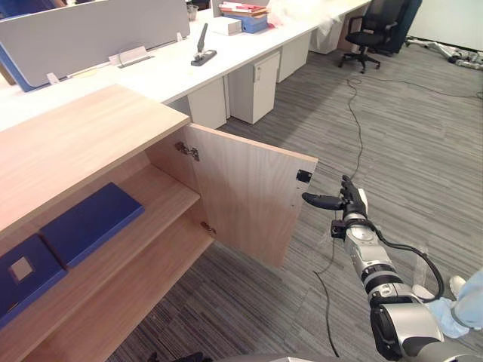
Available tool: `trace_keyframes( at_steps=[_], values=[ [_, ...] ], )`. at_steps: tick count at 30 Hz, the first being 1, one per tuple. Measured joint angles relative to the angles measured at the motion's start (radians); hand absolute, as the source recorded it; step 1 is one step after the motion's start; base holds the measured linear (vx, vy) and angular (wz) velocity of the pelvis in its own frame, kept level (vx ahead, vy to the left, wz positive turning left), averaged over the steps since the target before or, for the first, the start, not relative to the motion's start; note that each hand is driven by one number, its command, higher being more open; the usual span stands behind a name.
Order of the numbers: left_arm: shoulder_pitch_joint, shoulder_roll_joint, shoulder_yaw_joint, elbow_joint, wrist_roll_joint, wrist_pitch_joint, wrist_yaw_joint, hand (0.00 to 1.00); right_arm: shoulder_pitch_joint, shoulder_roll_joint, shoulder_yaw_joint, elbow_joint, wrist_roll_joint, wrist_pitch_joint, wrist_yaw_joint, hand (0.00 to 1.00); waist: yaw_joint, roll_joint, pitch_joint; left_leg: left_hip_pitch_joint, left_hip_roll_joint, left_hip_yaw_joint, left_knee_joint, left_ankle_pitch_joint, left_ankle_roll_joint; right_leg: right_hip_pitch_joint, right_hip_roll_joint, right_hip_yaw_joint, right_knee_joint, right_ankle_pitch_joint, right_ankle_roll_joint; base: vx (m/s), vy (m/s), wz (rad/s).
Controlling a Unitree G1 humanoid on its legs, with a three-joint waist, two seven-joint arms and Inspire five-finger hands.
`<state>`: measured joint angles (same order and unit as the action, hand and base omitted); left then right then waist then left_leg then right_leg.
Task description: Walk over to the cabinet, pick up the folder, carry it to the office cabinet, place the folder inside the office cabinet, then close the office cabinet door
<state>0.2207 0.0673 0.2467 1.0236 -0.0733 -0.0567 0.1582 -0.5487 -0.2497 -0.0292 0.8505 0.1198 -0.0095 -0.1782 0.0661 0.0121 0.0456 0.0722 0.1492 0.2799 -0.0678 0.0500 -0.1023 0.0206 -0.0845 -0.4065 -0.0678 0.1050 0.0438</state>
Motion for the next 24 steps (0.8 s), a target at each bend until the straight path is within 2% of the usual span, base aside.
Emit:
trace_keyframes(
  at_steps=[7, 12, 18, 22, 24],
  values=[
    [-0.002, -0.004, 0.01, -0.002, -0.005, -0.006, 0.0, 1.0, -0.129, 0.012, 0.094, 0.122, -0.001, -0.002, 0.042, 1.0, 0.023, -0.003, 0.011, 0.0, -0.005, -0.021, -0.017, 0.014, 0.001, 0.007, 0.002, -0.013, -0.016, 0.009, -0.001, -0.04, 0.023, 0.06],
    [-0.003, 0.0, 0.012, -0.01, -0.005, -0.009, -0.003, 1.0, -0.192, 0.013, 0.098, 0.207, -0.001, -0.003, 0.042, 1.0, 0.025, -0.014, 0.032, 0.01, -0.005, -0.025, -0.017, 0.014, 0.001, 0.019, 0.002, -0.016, -0.017, 0.009, -0.001, -0.03, 0.019, 0.01],
    [-0.009, 0.001, 0.01, -0.01, -0.005, -0.021, -0.003, 1.0, -0.224, 0.004, 0.11, 0.245, -0.004, -0.003, 0.035, 1.0, 0.026, -0.014, 0.051, 0.011, -0.005, -0.043, -0.017, 0.016, -0.001, 0.027, 0.002, -0.031, -0.017, 0.008, -0.002, -0.04, 0.016, 0.06],
    [-0.009, 0.001, 0.011, -0.01, -0.005, -0.022, -0.003, 1.0, -0.224, -0.019, 0.232, 0.244, -0.011, -0.003, 0.035, 1.0, 0.02, -0.013, 0.055, 0.011, -0.003, -0.043, -0.017, 0.016, -0.002, 0.027, 0.004, -0.029, -0.017, 0.008, -0.002, -0.04, 0.017, -0.02],
    [-0.008, 0.002, 0.013, -0.006, -0.005, -0.022, -0.003, 1.0, -0.214, -0.045, 0.345, 0.212, -0.018, -0.001, 0.035, 1.0, 0.008, -0.014, 0.056, 0.011, 0.001, -0.038, -0.017, 0.015, -0.004, 0.023, 0.007, -0.023, -0.017, 0.008, -0.003, -0.03, 0.01, -0.09]
  ],
)
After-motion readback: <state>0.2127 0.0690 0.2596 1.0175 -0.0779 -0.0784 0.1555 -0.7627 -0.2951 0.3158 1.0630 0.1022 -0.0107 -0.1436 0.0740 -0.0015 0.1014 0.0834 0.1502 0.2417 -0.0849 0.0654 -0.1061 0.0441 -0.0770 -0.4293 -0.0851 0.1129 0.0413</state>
